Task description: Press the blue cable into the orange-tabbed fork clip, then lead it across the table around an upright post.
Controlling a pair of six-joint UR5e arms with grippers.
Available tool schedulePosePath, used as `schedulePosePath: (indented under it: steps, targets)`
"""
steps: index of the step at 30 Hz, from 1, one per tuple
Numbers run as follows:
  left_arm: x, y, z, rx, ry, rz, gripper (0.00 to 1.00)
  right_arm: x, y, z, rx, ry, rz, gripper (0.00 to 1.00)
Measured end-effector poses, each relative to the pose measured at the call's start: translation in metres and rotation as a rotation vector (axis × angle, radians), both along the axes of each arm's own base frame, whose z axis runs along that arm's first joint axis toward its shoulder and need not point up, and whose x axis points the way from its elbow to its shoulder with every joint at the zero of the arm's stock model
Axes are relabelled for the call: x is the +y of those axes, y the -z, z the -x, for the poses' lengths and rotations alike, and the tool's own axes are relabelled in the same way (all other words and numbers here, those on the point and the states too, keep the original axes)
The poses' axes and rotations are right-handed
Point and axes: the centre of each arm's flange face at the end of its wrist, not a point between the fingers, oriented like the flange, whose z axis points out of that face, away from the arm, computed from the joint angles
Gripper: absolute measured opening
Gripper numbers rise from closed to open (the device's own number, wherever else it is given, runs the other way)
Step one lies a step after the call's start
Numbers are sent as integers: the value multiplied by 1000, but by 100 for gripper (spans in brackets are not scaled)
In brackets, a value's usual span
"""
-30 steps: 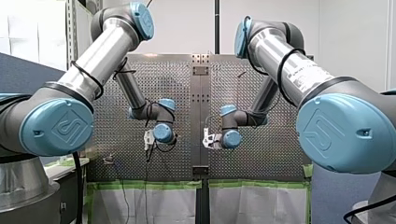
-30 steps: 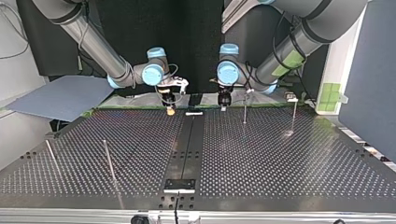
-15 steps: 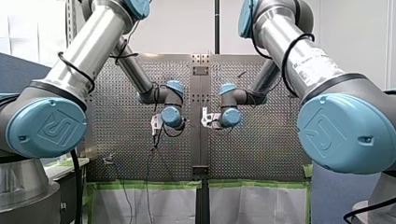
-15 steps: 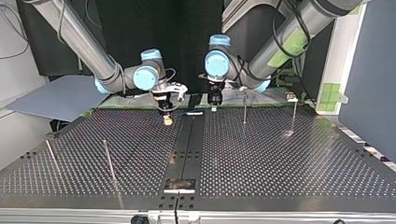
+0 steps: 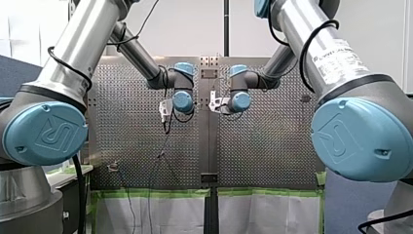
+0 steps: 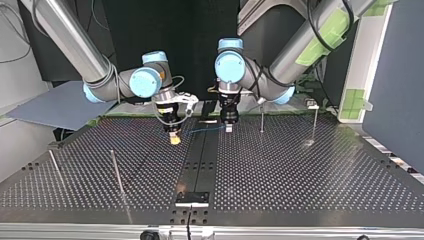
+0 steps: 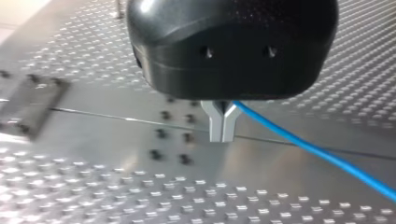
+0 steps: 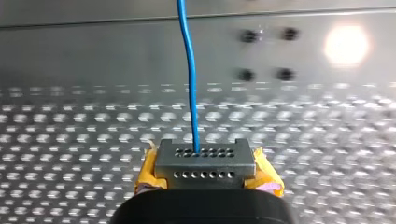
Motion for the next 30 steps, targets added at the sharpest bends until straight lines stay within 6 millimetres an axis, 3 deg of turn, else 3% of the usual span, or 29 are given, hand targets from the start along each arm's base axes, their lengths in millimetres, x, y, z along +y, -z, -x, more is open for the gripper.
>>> schedulePosePath:
  steps: [9, 23, 30]
  targets:
    - [2, -65, -4, -63, -13, 73, 0, 4, -54, 9, -45, 8, 61, 0]
    - [-1, -107, -13, -100, -14, 108, 0, 20, -145, 24, -123, 11, 170, 0]
    - [-7, -134, -18, -116, -9, 117, 0, 23, -169, 33, -144, 21, 196, 0]
